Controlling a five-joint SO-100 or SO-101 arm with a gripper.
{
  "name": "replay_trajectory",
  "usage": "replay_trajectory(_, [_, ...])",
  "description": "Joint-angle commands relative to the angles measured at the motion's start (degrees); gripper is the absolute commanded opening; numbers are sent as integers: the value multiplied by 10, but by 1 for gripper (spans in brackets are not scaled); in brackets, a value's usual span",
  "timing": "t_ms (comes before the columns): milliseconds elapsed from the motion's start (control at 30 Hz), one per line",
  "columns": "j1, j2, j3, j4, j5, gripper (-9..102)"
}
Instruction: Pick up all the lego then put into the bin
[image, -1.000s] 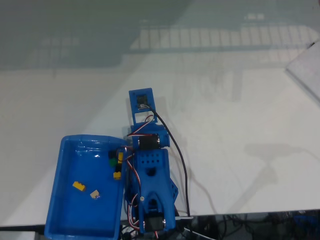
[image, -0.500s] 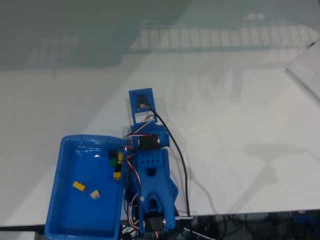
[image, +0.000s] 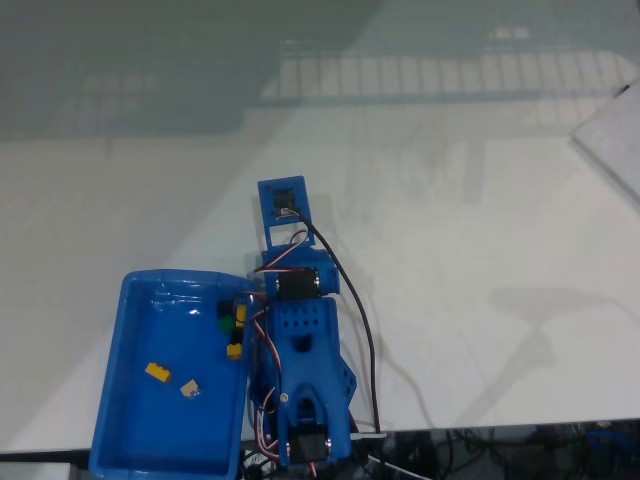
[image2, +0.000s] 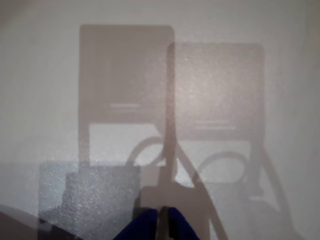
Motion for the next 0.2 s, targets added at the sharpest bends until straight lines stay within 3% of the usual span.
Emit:
replay_trajectory(0, [4, 9, 19, 1, 2, 0])
replay_trajectory(167, [4, 9, 19, 1, 1, 0])
